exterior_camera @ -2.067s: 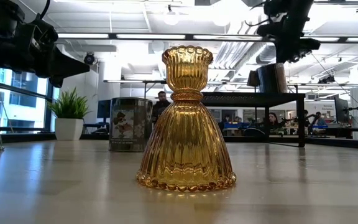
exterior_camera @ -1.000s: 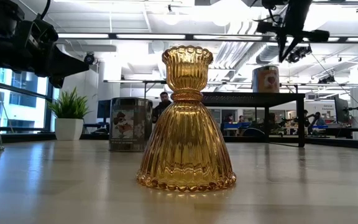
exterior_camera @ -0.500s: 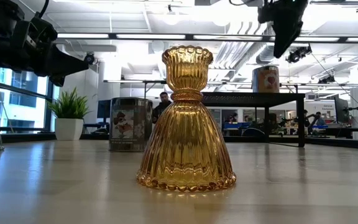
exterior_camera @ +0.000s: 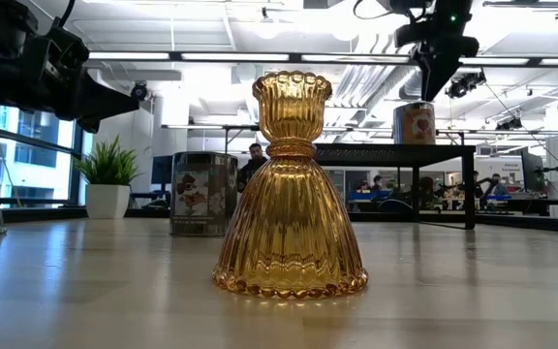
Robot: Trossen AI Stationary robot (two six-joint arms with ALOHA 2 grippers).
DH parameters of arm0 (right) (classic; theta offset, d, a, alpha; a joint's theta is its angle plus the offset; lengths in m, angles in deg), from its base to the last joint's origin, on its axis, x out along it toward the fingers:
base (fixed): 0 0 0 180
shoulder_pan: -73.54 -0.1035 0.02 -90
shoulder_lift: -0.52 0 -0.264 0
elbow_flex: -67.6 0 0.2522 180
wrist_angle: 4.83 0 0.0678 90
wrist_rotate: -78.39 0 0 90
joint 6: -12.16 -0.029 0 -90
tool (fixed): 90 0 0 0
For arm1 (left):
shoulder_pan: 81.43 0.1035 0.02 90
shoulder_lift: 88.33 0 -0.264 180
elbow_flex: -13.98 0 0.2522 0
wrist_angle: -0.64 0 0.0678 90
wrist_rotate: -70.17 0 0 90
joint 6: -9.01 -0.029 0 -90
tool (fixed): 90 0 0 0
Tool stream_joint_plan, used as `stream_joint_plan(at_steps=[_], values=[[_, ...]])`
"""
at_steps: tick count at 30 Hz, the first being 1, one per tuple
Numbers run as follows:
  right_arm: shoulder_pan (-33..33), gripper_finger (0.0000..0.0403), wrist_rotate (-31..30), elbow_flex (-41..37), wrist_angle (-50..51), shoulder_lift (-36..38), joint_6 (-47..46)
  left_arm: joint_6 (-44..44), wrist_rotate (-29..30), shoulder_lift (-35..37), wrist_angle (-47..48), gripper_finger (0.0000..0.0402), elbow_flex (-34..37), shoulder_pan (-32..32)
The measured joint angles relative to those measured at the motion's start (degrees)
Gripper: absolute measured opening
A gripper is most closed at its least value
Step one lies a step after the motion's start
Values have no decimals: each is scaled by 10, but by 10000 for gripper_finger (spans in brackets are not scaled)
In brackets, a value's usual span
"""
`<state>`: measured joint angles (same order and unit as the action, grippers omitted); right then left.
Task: Pick & Place candle stick holders
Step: Put the orange scented candle on the shelf
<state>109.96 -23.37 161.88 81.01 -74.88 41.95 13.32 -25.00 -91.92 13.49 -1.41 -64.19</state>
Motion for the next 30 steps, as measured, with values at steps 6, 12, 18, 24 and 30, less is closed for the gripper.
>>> stream_joint_plan(at_steps=[6,12,18,24,30], values=[[9,100,21,0,-3,0,26,0,2,0,0,1,0,0],[8,69,6,0,-2,-18,40,0,2,0,0,1,0,0],[8,65,7,1,-3,-33,51,0,2,0,-1,1,0,0],[9,26,13,2,7,-33,49,0,2,0,-1,1,0,0],[8,8,16,2,20,-30,34,0,3,0,-1,1,0,0]])
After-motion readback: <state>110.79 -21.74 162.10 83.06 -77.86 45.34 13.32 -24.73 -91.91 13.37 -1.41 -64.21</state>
